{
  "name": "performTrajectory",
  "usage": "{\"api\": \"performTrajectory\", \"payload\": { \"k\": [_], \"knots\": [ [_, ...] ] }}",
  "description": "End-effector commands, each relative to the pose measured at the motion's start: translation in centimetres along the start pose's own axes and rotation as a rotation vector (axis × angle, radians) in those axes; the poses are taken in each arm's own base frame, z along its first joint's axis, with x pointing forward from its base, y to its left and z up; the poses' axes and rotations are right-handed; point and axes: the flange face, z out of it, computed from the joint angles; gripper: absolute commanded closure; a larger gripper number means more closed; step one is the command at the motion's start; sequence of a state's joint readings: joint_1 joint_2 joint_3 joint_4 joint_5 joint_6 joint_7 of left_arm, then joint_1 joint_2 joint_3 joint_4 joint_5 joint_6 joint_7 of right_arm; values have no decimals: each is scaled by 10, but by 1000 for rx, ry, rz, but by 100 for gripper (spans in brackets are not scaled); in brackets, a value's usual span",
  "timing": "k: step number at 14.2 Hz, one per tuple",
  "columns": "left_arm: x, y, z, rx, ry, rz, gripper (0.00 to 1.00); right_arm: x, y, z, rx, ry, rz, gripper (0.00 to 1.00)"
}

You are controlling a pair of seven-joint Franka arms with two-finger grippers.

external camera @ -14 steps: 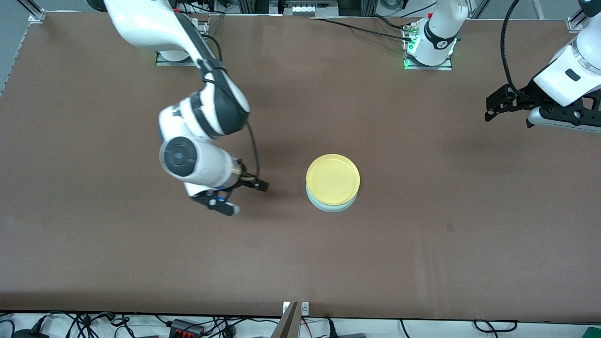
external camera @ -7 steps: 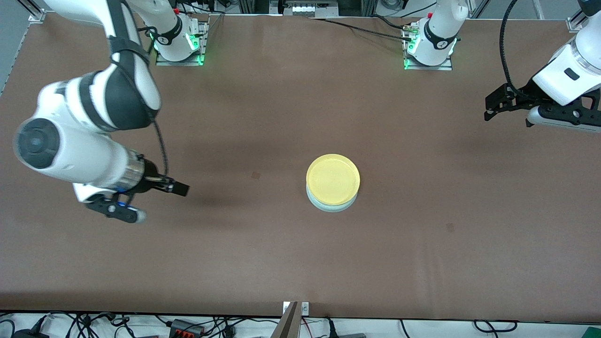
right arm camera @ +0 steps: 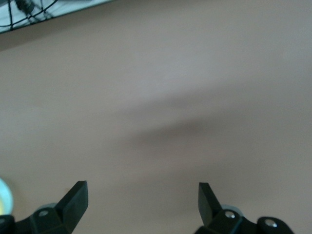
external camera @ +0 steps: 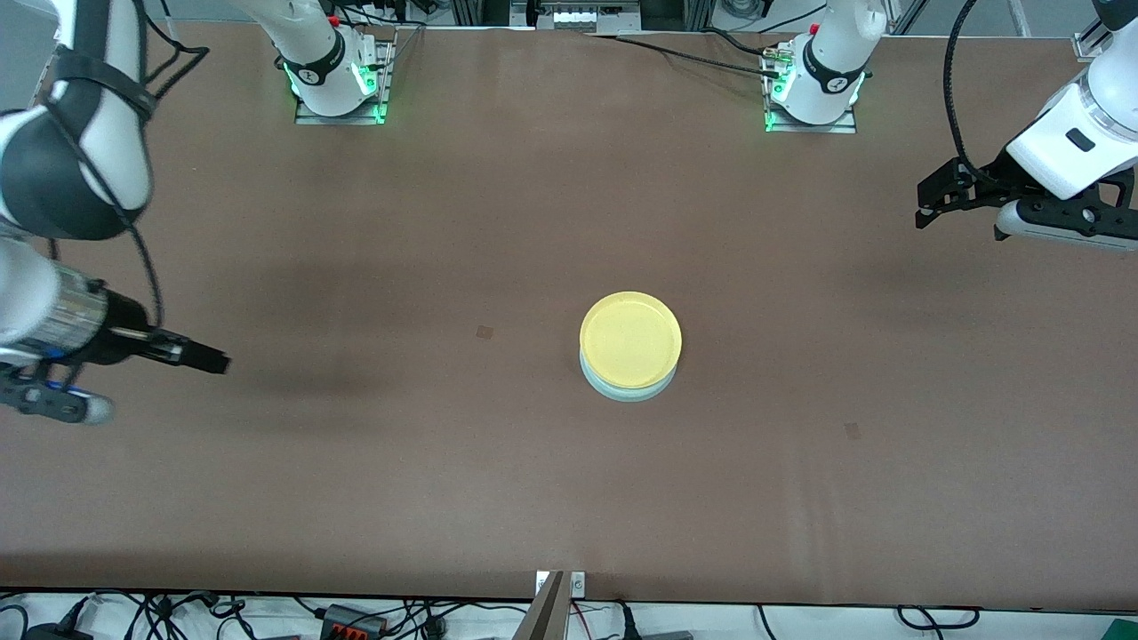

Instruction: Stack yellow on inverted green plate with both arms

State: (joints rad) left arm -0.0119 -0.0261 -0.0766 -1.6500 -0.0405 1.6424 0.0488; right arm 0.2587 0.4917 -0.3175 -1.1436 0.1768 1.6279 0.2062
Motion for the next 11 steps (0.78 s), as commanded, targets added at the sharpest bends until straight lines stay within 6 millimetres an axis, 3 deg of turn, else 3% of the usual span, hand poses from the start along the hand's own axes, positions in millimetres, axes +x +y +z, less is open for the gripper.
{"api": "performTrajectory", "payload": {
  "k": [1,3,6,11],
  "knots": [
    [3,0,-5,10,-7,22,0,-16,35,-37,-21,28,-63,0],
    [3,0,-5,11,-7,24,0,-21,65,-53,-8,41,-66,0],
    [3,1,-5,10,-7,23,0,-32,89,-66,-20,48,-131,0],
    [3,1,-5,10,-7,22,0,-51,98,-69,-75,34,-152,0]
  ]
}}
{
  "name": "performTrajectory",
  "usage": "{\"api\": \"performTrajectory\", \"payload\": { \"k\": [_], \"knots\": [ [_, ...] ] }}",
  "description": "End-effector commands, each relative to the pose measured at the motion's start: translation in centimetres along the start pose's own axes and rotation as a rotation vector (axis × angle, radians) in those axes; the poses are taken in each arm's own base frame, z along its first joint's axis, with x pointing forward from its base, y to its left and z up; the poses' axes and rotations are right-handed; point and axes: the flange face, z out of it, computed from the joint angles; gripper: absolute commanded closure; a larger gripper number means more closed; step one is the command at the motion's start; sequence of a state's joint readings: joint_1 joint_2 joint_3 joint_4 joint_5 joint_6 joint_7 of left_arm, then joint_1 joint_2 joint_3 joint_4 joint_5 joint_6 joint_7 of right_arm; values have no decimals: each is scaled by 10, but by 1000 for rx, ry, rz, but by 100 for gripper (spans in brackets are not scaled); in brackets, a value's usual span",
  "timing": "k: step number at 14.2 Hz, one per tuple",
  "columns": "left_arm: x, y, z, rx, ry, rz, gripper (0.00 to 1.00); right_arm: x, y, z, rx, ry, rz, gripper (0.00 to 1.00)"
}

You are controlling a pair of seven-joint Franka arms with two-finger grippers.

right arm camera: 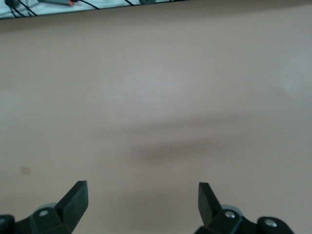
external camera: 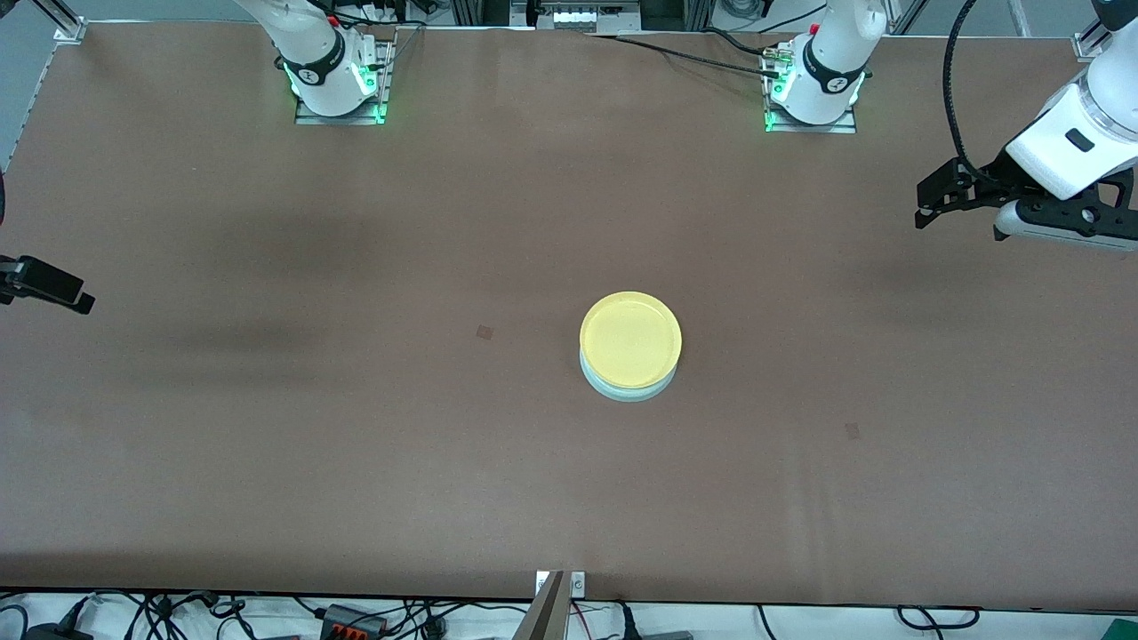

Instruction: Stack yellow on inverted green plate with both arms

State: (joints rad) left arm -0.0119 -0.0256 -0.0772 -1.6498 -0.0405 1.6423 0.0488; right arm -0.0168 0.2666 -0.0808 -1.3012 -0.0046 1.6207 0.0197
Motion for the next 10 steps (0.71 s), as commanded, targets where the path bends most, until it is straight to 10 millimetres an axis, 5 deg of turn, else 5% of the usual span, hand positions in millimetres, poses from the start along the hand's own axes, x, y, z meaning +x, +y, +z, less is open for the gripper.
{"api": "performTrajectory", "payload": {
  "k": [1,10],
  "knots": [
    [3,0,-5,10,-6,20,0,-19,0,-5,-21,-10,-34,0],
    [3,0,-5,11,-7,23,0,-93,3,15,-5,-15,-45,0]
  ]
}}
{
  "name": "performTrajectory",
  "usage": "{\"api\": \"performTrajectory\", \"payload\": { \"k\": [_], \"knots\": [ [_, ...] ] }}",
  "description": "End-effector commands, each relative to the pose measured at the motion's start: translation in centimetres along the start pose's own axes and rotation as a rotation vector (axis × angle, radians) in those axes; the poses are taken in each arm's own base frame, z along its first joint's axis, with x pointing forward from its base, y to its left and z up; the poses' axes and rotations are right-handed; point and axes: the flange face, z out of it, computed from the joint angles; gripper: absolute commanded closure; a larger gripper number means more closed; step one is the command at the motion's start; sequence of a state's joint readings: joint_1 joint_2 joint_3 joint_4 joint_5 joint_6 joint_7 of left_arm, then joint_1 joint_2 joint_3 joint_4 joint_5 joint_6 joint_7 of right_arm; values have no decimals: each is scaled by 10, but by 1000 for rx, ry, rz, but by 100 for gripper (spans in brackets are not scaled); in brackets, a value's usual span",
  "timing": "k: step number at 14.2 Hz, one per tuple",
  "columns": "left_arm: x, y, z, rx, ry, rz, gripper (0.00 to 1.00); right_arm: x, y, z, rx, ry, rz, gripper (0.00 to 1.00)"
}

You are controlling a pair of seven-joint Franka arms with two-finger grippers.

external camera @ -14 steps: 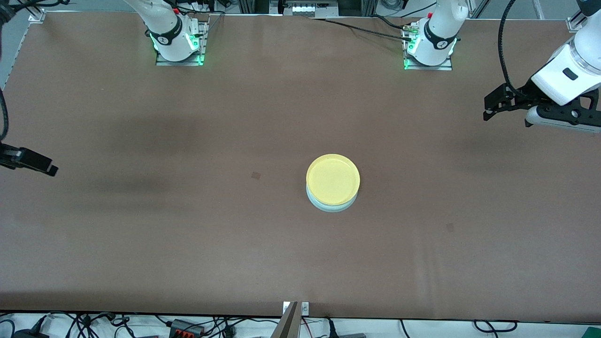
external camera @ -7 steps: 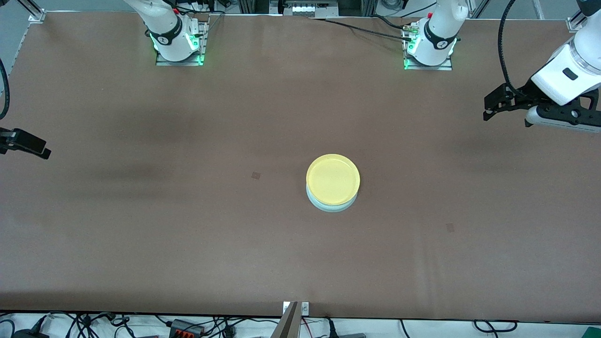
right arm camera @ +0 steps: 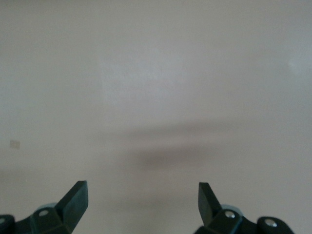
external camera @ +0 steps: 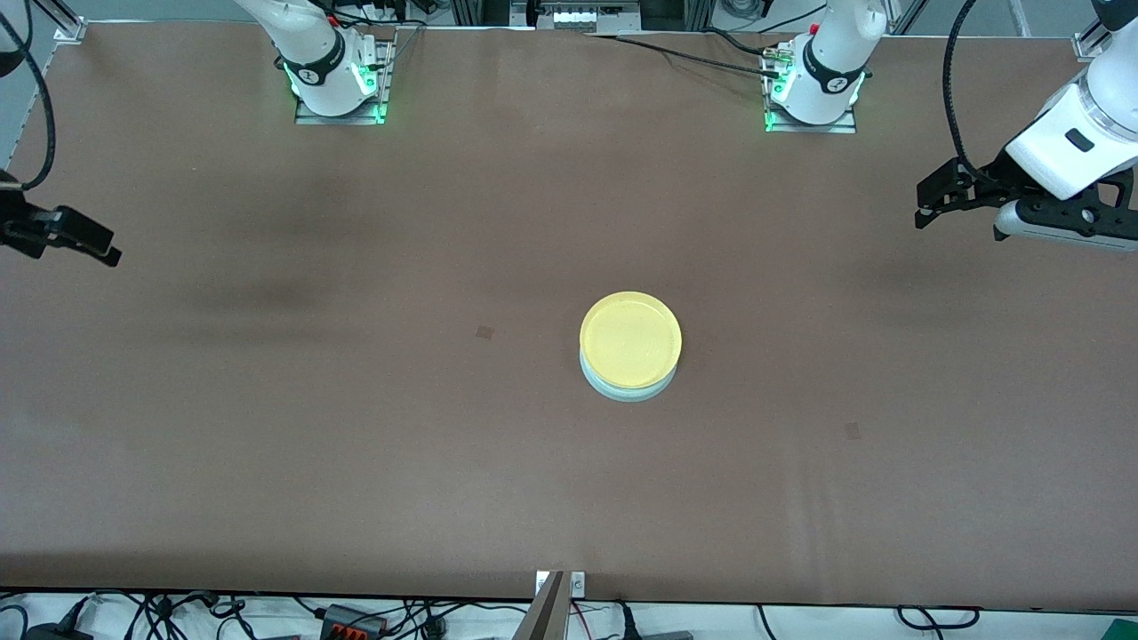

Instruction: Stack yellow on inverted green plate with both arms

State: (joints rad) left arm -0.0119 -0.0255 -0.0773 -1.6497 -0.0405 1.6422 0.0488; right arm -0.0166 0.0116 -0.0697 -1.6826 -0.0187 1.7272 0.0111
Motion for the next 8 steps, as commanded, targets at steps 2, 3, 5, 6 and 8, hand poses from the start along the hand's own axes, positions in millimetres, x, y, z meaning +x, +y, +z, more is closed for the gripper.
{"api": "performTrajectory", "payload": {
  "k": [2,3,5,6,8],
  "knots": [
    [3,0,-5,11,-7,23,0,-16,-2,-4,-17,12,-33,0],
    [3,0,-5,11,-7,23,0,-13,-3,-7,-24,19,-34,0],
    [3,1,-5,11,-5,24,0,-9,-1,-9,-23,26,-31,0],
    [3,1,-5,11,-5,24,0,-9,-2,-9,-21,24,-30,0],
    [3,1,-5,11,-5,24,0,-10,-1,-10,-20,24,-32,0]
  ]
}}
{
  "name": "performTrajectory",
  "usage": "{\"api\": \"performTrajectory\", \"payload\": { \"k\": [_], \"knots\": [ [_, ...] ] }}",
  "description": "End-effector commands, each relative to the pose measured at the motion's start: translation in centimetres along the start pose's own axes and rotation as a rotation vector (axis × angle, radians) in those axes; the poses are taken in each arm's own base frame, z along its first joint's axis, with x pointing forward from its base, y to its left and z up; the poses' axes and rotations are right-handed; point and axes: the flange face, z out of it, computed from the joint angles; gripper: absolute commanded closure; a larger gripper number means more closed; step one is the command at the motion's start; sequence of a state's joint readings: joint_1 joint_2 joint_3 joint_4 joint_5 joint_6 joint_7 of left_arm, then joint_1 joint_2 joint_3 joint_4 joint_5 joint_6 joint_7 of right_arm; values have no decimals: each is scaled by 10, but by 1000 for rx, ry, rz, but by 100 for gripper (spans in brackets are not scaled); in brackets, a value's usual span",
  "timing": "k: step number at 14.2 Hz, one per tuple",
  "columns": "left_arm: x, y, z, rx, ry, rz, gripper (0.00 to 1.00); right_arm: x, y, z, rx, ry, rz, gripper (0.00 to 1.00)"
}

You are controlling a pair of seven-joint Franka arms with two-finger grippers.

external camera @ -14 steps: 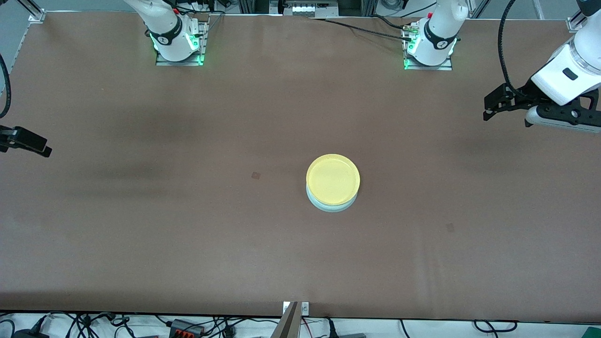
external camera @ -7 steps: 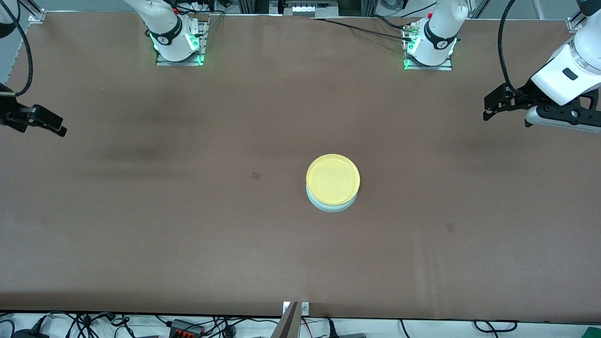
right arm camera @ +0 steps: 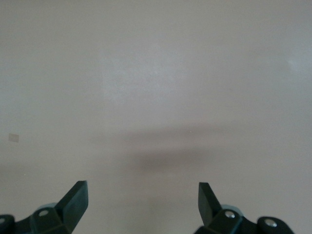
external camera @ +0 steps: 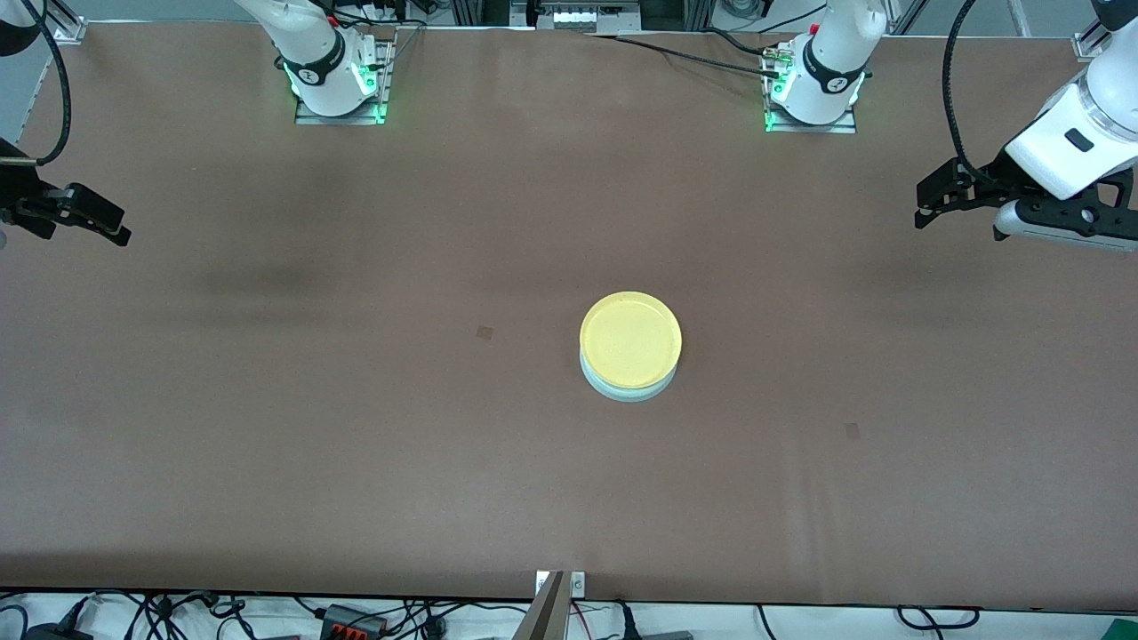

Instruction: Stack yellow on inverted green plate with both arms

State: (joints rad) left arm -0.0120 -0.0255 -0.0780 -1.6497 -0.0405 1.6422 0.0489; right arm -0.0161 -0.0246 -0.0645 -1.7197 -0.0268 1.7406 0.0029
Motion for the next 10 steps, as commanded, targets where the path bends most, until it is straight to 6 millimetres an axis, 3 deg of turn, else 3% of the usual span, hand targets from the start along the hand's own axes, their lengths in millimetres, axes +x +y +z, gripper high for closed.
{"api": "performTrajectory", "payload": {
  "k": [1,10],
  "knots": [
    [3,0,-5,11,-5,22,0,0,1,-6,-12,7,-13,0],
    [3,0,-4,10,-6,22,0,-5,-2,-4,-13,-22,-17,0]
  ]
}}
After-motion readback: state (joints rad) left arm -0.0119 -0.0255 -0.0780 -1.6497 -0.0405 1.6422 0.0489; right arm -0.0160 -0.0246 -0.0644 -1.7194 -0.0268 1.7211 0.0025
